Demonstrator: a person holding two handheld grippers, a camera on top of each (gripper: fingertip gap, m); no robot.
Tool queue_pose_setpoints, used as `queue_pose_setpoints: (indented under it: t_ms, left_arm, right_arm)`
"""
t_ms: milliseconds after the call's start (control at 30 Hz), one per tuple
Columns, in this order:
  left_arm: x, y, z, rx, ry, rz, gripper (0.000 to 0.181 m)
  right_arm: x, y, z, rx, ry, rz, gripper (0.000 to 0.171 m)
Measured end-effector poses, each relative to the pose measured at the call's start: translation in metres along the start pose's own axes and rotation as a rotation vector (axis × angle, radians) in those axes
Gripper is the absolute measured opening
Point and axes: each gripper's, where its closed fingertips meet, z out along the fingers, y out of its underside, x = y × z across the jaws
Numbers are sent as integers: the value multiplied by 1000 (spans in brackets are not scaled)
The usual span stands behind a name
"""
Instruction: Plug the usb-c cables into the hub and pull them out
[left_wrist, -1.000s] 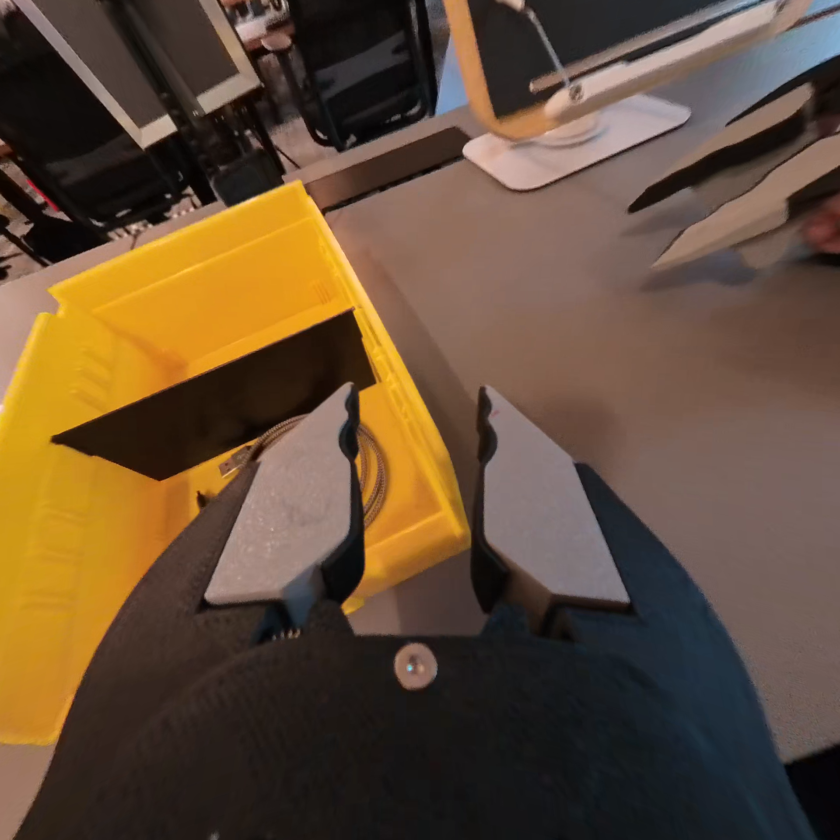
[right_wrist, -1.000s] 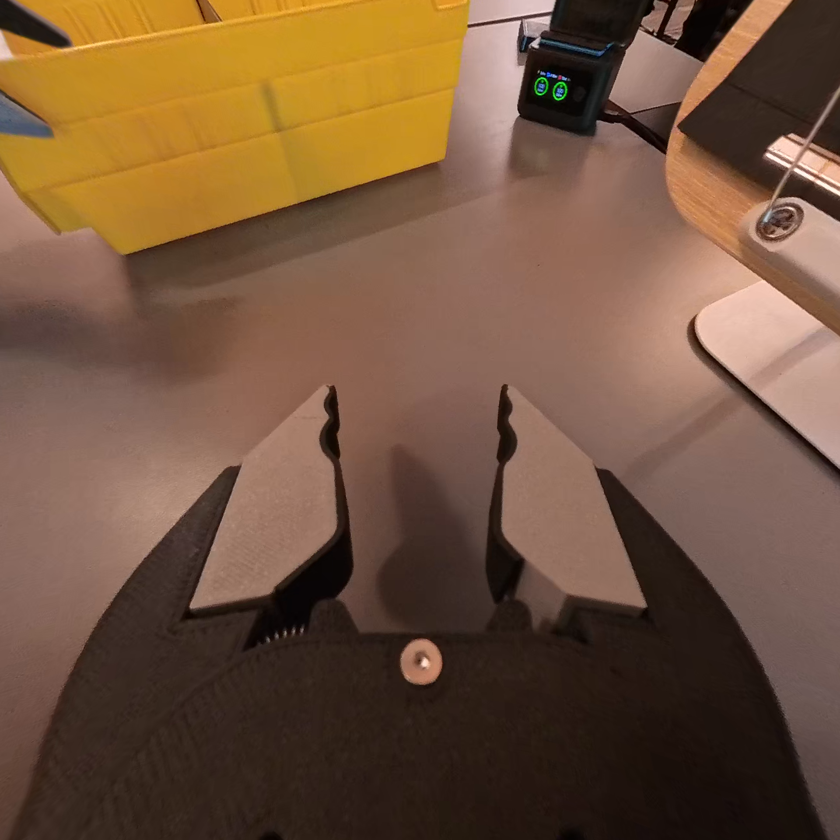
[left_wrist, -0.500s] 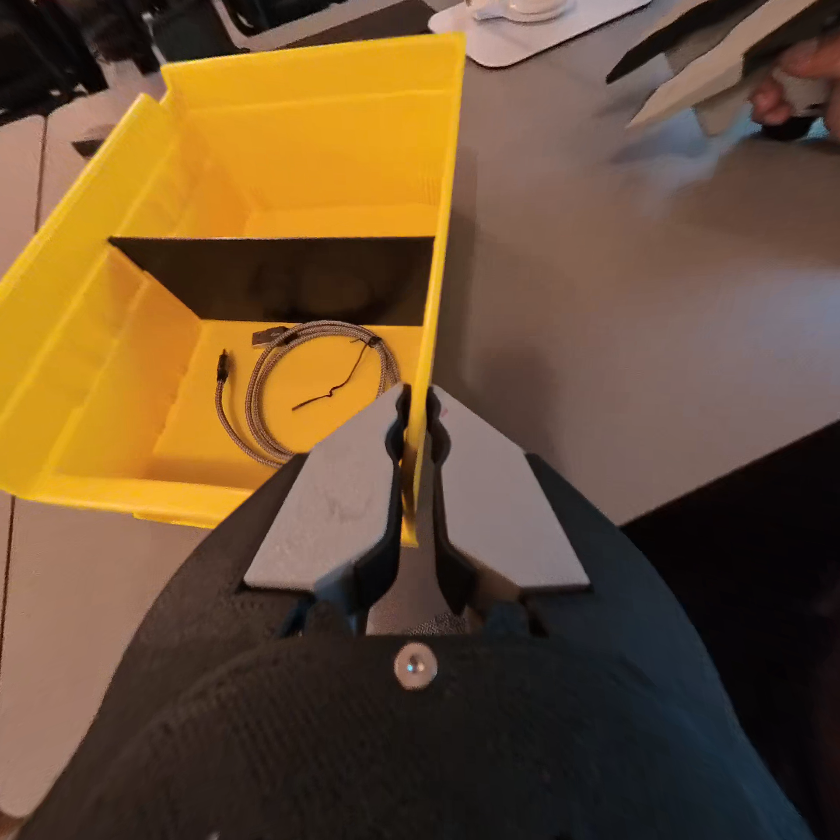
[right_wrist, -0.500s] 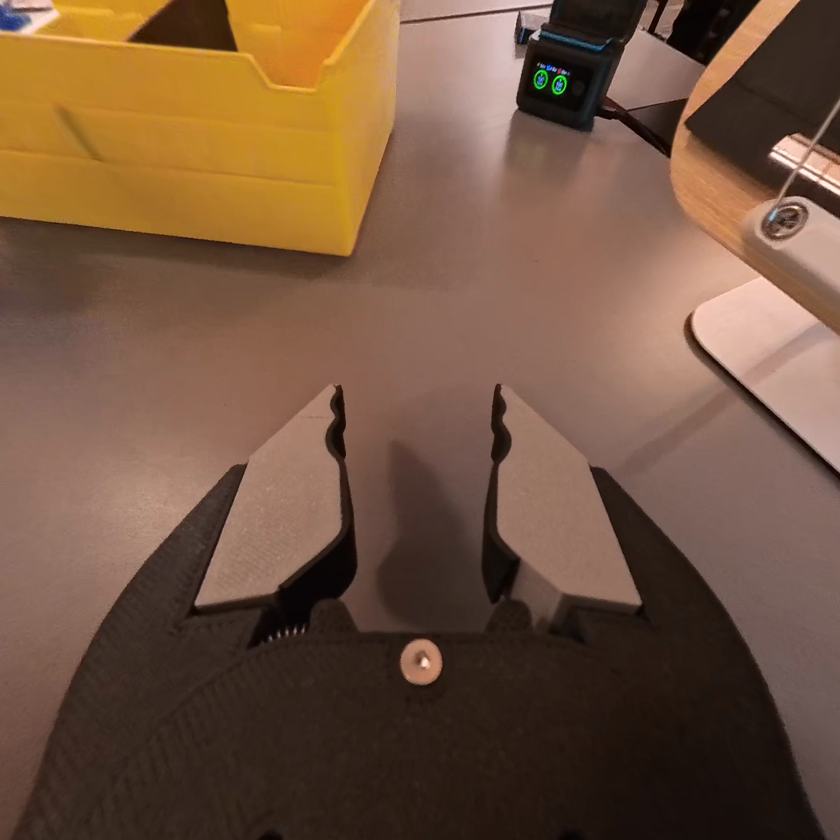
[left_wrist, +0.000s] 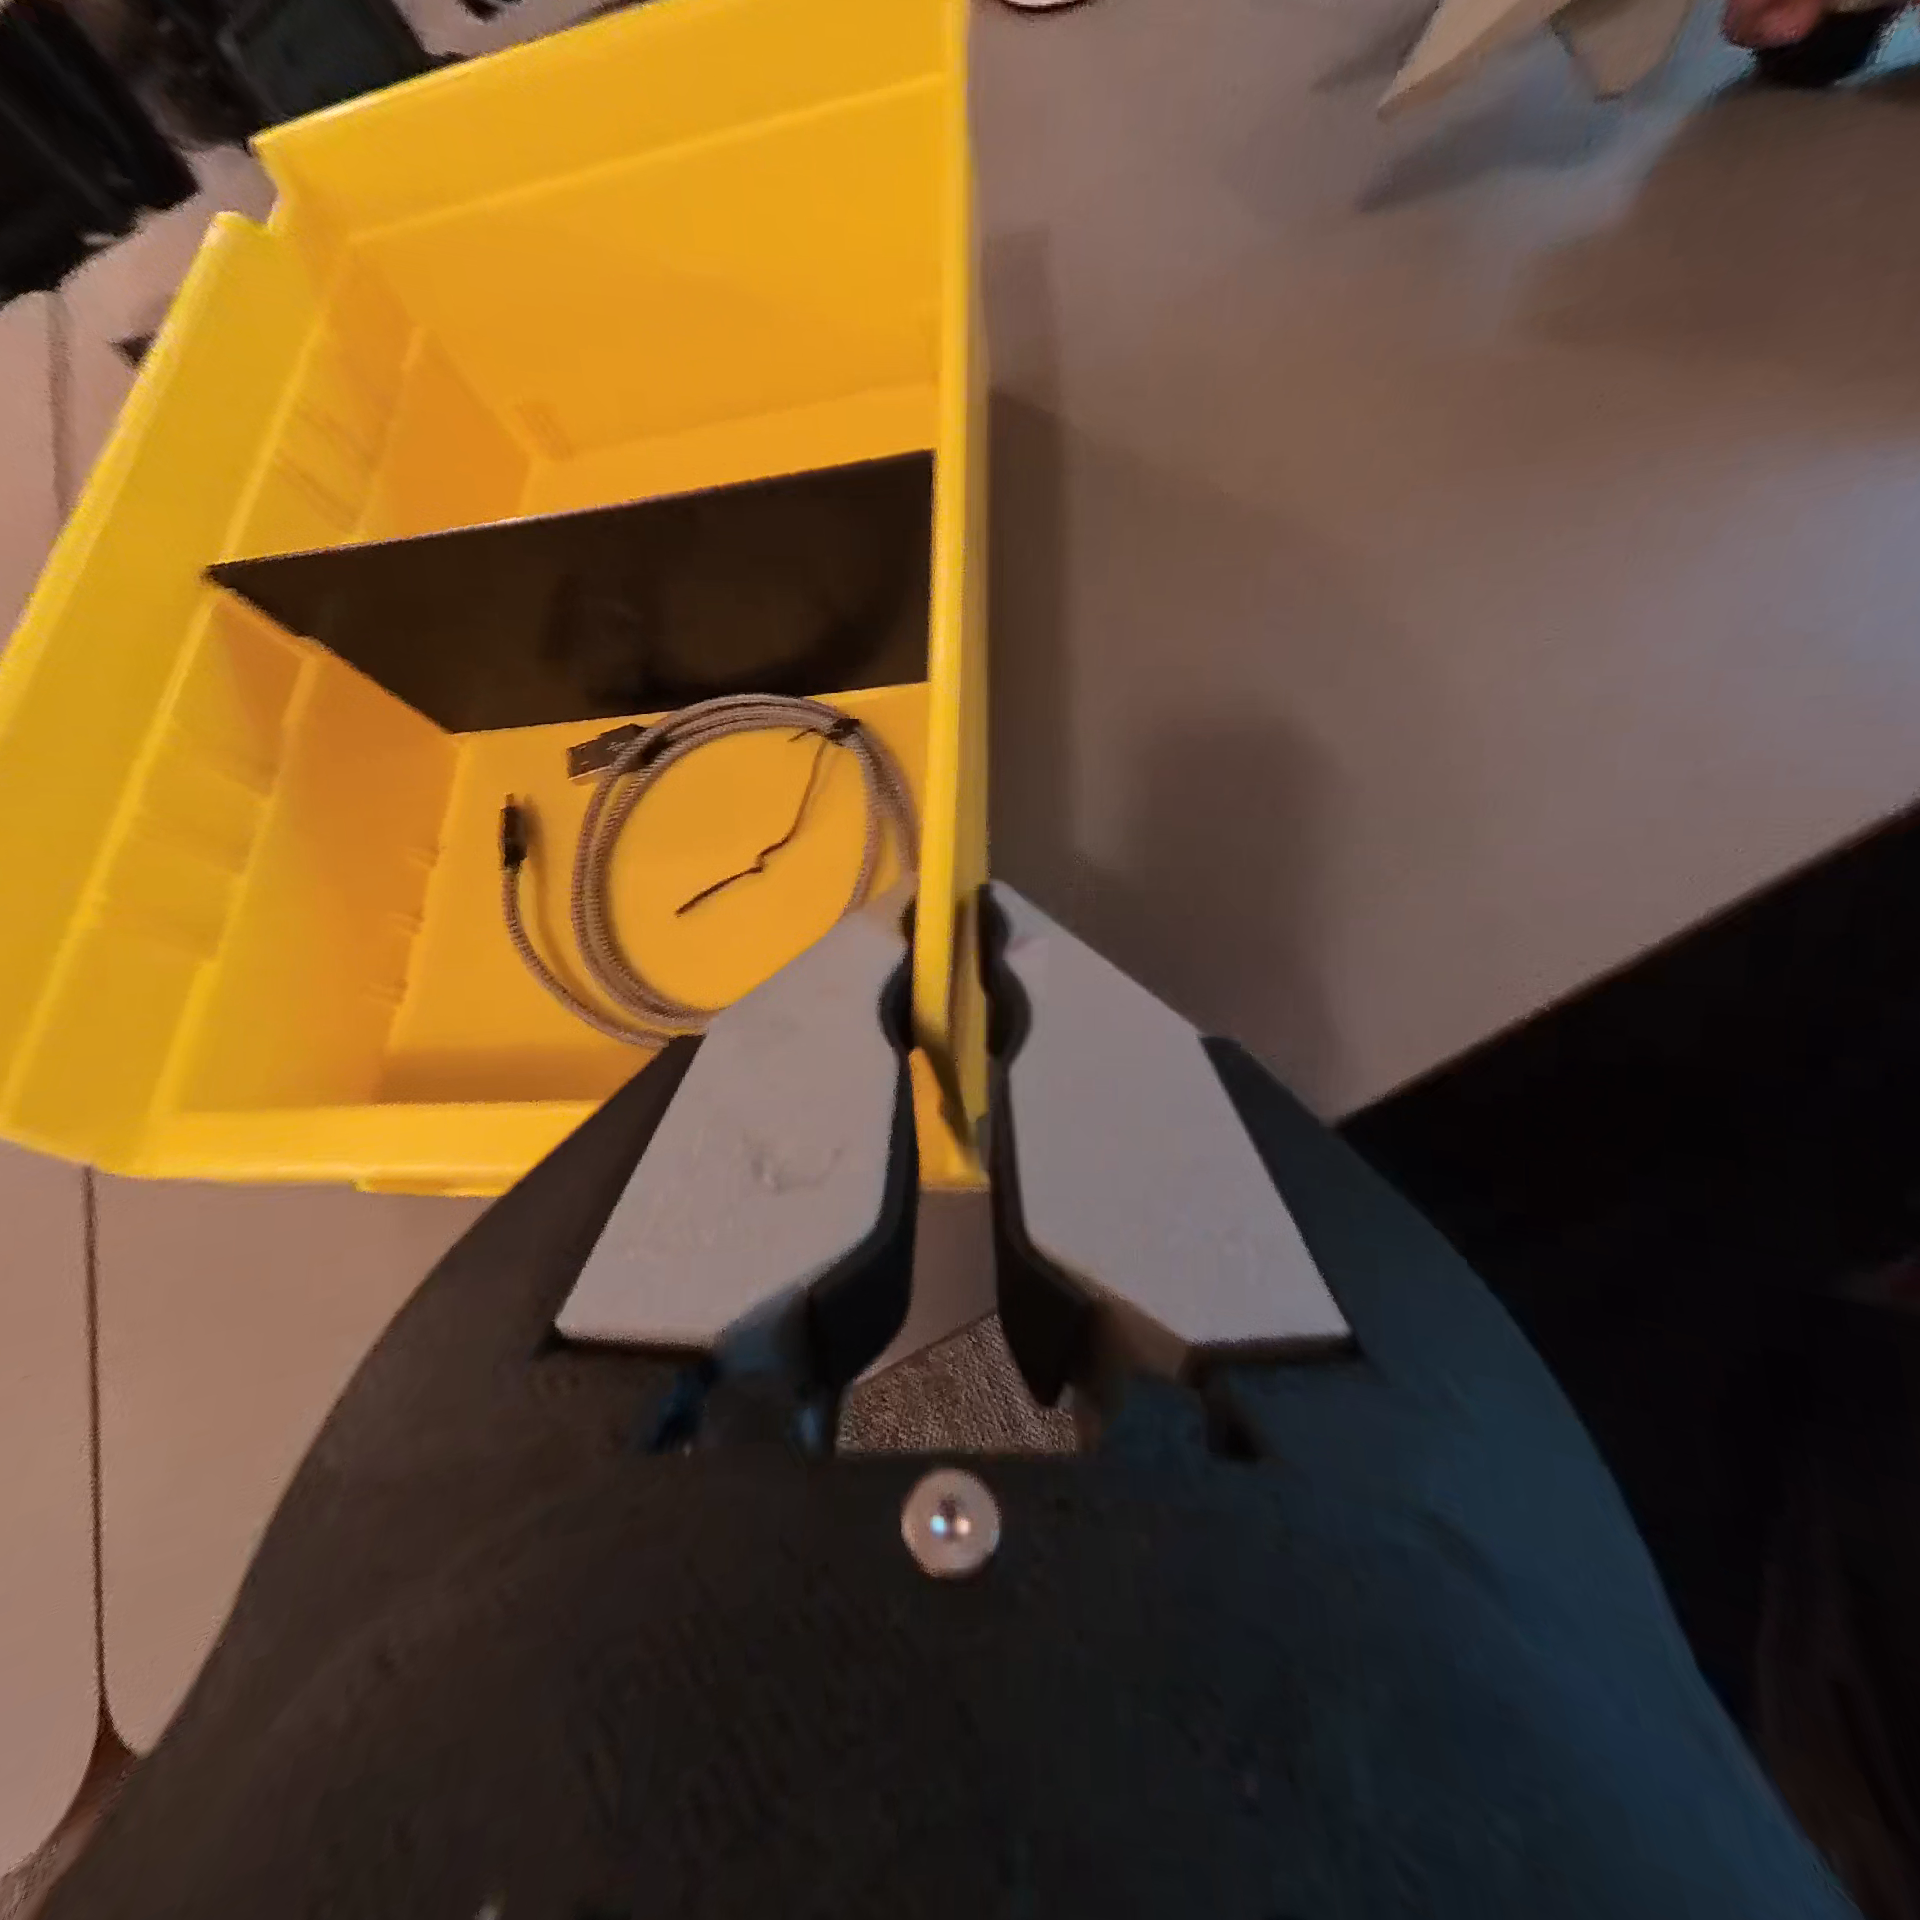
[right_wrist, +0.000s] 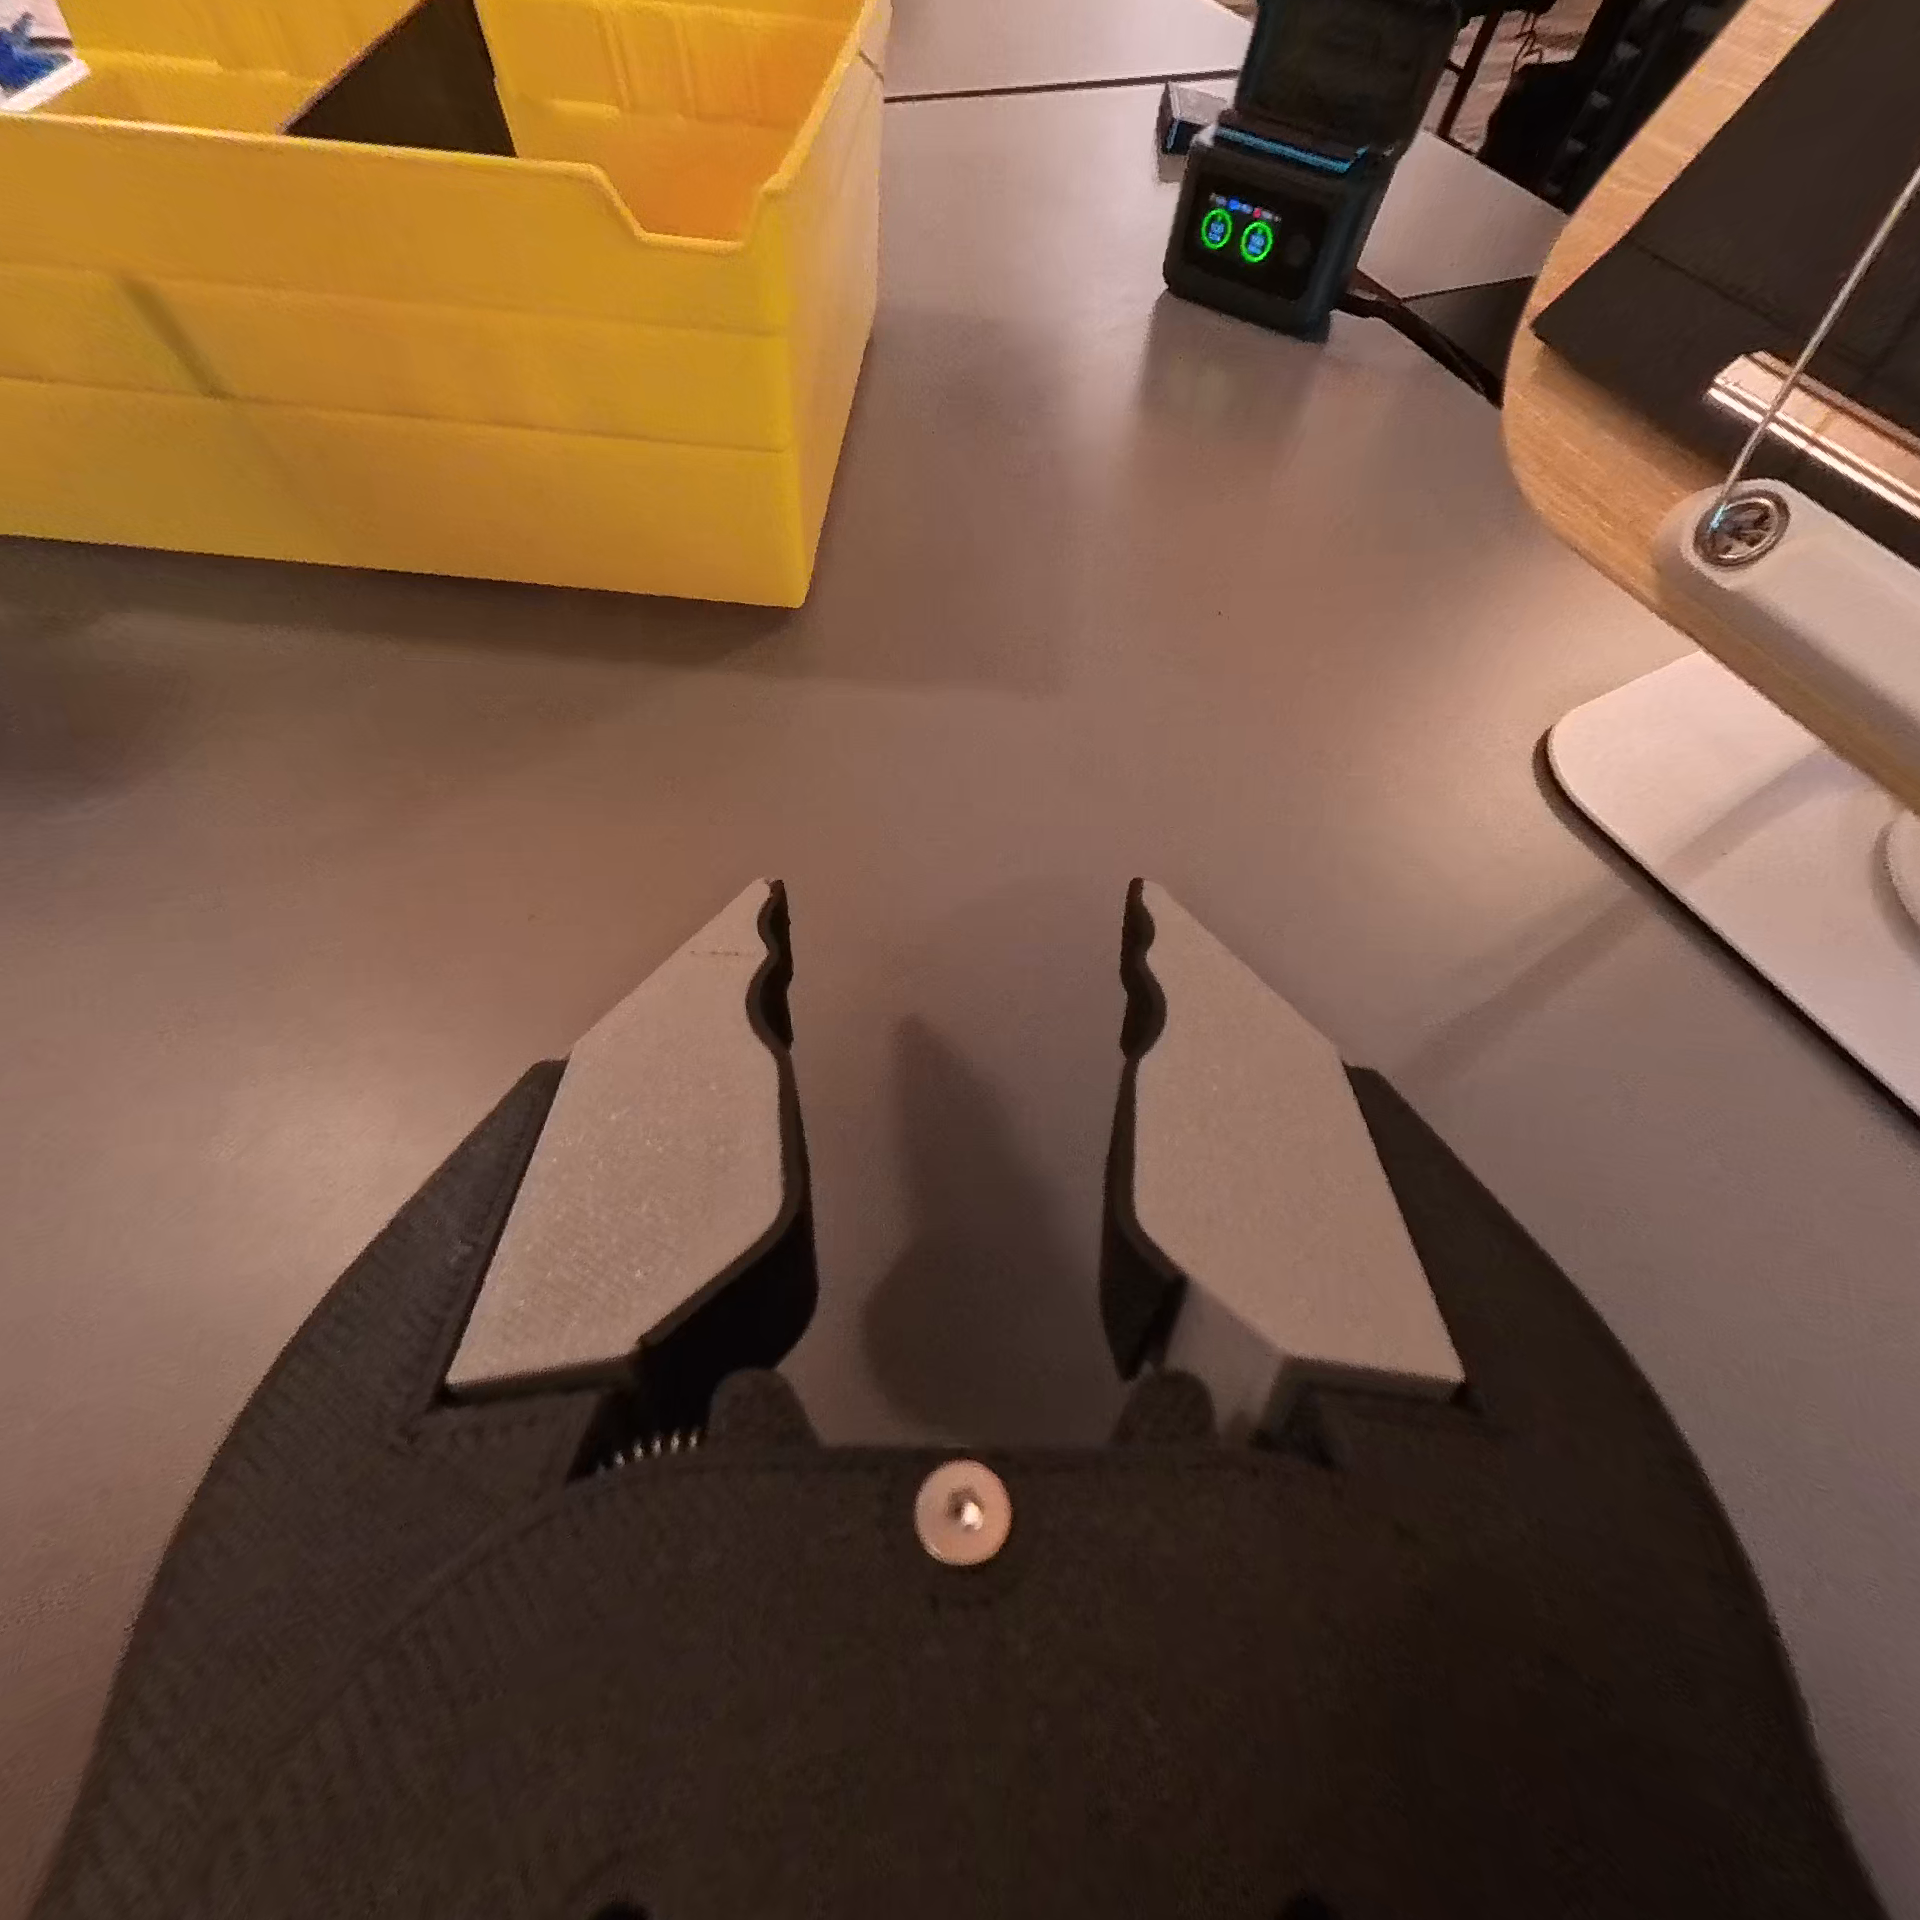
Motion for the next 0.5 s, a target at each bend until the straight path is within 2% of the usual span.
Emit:
queue_pose_setpoints:
  t_ms: [33, 167, 300, 400, 467, 500]
  left_arm:
    - [0, 0, 0, 13, -13, -6, 4]
    - [3, -1, -1, 69, -28, -62, 3]
    - [4, -1, -2, 111, -52, -81, 11]
    - [8, 8, 8, 89, -58, -69, 19]
    - [5, 10, 13, 92, -118, -32, 24]
    - [3, 9, 15, 97, -143, -6, 19]
  right_arm:
    - [-2, 1, -1, -2, 5, -5, 62]
    - [-27, 1, -17, -27, 14, -33, 66]
    - [-75, 0, -65, -12, 57, -82, 69]
    - [-92, 11, -119, 2, 211, -148, 68]
    - [-80, 27, -162, -34, 378, -156, 70]
    - [-70, 37, -185, -58, 460, -133, 72]
